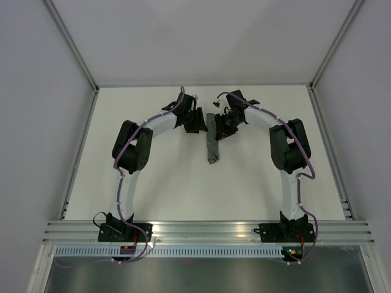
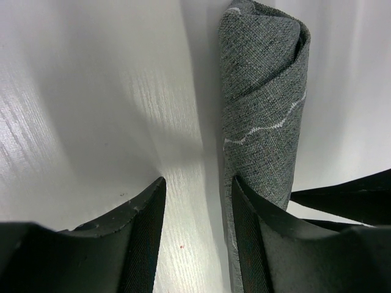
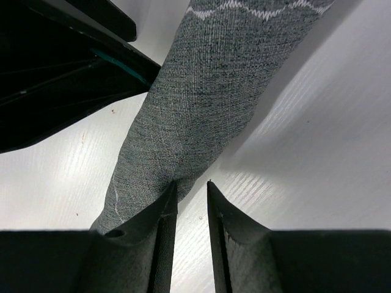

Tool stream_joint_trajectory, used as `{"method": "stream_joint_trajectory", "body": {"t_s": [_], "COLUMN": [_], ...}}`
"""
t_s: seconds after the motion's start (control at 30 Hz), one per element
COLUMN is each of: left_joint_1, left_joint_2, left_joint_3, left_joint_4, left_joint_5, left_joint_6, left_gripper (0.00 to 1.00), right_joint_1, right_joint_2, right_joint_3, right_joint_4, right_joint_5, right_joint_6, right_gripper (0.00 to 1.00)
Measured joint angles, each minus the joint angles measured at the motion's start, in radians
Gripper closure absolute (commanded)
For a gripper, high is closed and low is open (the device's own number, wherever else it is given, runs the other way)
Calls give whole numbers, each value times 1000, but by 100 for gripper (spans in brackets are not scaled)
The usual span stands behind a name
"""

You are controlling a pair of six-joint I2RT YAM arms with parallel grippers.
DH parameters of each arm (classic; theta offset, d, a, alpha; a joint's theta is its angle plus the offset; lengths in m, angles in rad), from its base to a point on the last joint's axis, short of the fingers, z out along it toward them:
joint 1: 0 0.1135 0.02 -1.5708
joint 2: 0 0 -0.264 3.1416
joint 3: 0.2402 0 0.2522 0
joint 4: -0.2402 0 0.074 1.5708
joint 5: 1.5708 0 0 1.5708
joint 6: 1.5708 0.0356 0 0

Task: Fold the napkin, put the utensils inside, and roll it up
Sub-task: Roll the napkin with the utensil

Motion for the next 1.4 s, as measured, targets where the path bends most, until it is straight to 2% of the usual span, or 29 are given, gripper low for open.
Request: {"method": "stream_joint_trajectory", "body": {"t_s": [0.33,0.6,0.83,1.13,1.27,1.4], "left_joint_1": [6,39,50,53,56,56], "left_joint_2": [-31,-146,-447,-996,-1130,-1162], "left_joint_3": [-3,-34,-209,-515,-578,-591], "left_joint_4": [-13,-30,-29,-34,-57,-67], "left_joint_5": [-38,-41,-41,-42,-44,-38], "left_joint_6": [1,19,49,125,152,161], "left_gripper": [46,46,45,41,40,40], "right_joint_1": [-15,-52,-159,-380,-410,-409], "right_joint_2": [-8,-72,-318,-729,-850,-898], "right_joint_3": [63,49,-44,-220,-310,-385], "right_joint_4": [-24,-12,7,41,51,58], "right_joint_5": [-22,-51,-76,-62,-40,-24], "right_joint_6": [0,1,-2,-53,-74,-76], "right_gripper": [66,63,59,54,54,54]}}
